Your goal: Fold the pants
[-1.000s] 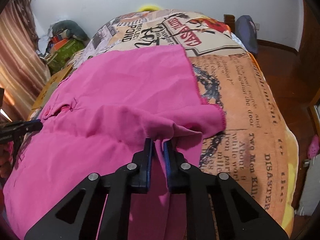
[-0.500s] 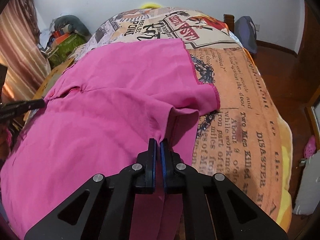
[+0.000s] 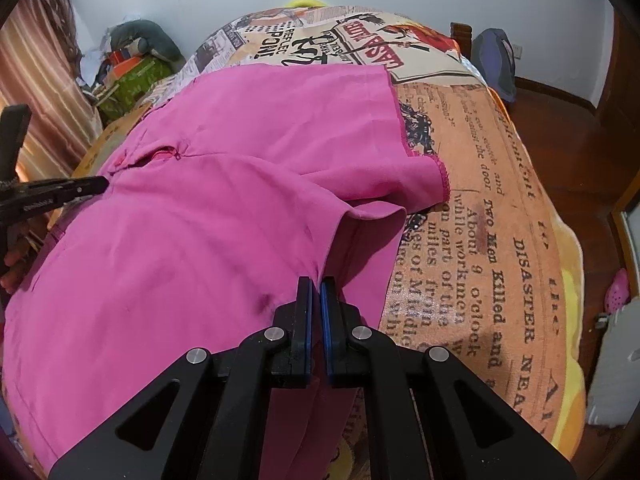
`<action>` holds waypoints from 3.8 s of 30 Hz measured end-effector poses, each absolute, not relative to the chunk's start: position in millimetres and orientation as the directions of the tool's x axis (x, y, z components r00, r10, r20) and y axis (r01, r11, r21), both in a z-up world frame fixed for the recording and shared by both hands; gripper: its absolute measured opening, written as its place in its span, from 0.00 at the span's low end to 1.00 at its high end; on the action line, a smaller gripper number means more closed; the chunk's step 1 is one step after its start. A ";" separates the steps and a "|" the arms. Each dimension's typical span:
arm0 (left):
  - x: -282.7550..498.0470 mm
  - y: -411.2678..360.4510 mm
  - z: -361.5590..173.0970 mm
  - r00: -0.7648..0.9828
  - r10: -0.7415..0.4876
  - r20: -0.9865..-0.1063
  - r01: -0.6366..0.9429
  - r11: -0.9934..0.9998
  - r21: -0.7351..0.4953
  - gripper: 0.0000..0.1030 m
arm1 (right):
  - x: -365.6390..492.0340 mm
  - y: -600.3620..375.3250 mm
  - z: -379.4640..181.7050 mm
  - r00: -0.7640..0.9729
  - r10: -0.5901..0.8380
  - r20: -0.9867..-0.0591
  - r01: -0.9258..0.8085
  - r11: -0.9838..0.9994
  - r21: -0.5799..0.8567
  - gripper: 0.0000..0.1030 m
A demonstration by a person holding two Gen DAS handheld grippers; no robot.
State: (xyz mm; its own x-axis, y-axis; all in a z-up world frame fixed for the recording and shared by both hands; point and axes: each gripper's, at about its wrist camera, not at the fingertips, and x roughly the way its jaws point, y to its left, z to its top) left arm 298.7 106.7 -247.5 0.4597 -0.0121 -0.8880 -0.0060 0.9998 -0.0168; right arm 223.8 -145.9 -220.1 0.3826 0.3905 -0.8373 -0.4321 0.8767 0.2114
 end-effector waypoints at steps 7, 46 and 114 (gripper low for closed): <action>284.1 107.2 -212.1 0.532 0.011 -0.847 -0.012 1.000 0.005 0.16 | 228.1 -157.7 -190.1 0.440 0.398 -0.805 -0.413 0.885 0.212 0.15; 356.5 114.0 -258.4 0.501 0.041 -0.864 -0.105 0.994 -0.014 0.10 | 317.5 -145.6 -230.9 0.478 0.327 -0.815 -0.440 0.893 0.100 0.05; 458.6 189.8 -283.8 0.469 -0.133 -0.873 -0.113 0.972 -0.208 0.16 | 446.0 -87.8 -235.3 0.494 0.352 -0.795 -0.524 0.850 0.051 0.06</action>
State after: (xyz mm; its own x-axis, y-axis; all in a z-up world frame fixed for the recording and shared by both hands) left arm 458.6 189.8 -283.8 0.4691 -0.1325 -0.8731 -0.1128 0.9716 -0.2081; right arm 446.0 -87.8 -235.3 0.4945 0.3521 -0.7947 -0.5240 0.8502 0.0507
